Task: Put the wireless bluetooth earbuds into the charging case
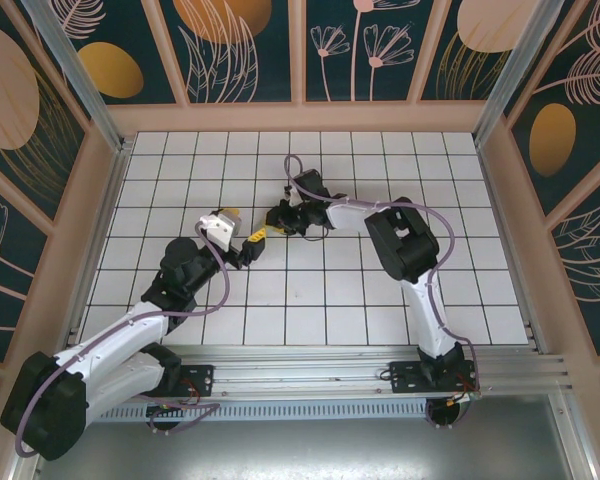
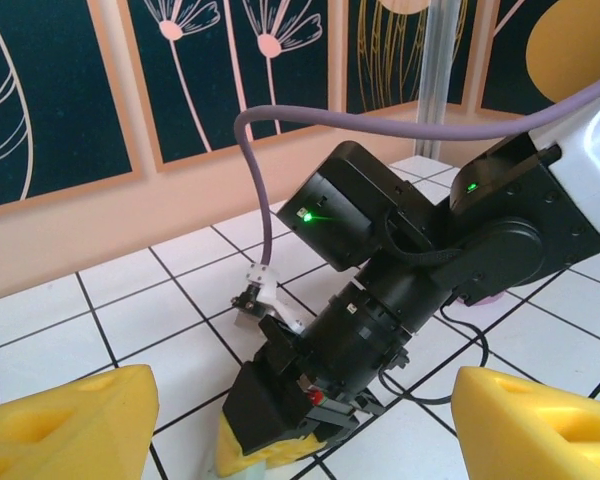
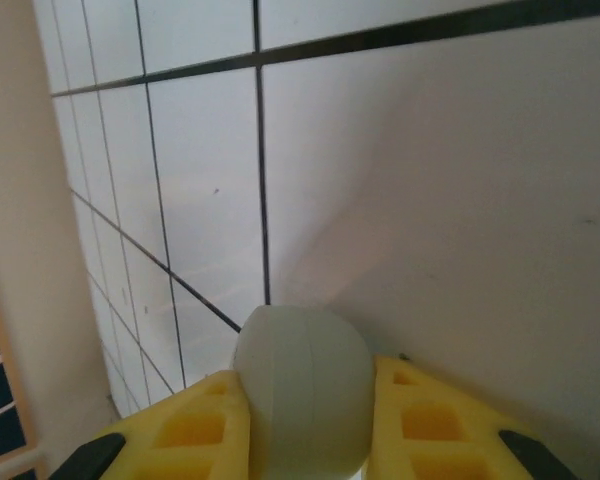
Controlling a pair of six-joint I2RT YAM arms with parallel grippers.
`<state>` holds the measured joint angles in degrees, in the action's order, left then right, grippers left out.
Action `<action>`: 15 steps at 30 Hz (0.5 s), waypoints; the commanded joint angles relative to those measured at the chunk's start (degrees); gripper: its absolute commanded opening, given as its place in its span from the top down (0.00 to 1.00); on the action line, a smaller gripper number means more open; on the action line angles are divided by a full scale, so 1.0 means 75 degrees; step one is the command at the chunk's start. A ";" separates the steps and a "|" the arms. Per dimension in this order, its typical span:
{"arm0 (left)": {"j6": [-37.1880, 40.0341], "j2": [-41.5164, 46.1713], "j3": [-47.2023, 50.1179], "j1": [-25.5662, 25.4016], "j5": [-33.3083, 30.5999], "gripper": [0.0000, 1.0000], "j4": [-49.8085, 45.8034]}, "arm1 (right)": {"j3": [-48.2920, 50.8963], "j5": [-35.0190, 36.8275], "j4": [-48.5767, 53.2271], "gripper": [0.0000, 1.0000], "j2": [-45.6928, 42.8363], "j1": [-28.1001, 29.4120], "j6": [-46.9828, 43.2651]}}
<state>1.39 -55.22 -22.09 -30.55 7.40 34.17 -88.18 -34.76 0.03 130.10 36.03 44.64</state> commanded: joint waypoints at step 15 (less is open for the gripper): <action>0.0102 0.0287 -0.0121 0.0147 -0.0047 0.23 -0.0204 | -0.1412 0.2131 0.2865 0.39 -0.0256 -0.0023 -0.1421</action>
<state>1.45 -54.11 -22.06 -29.89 7.40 33.34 -96.73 -23.35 15.20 130.67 36.10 36.95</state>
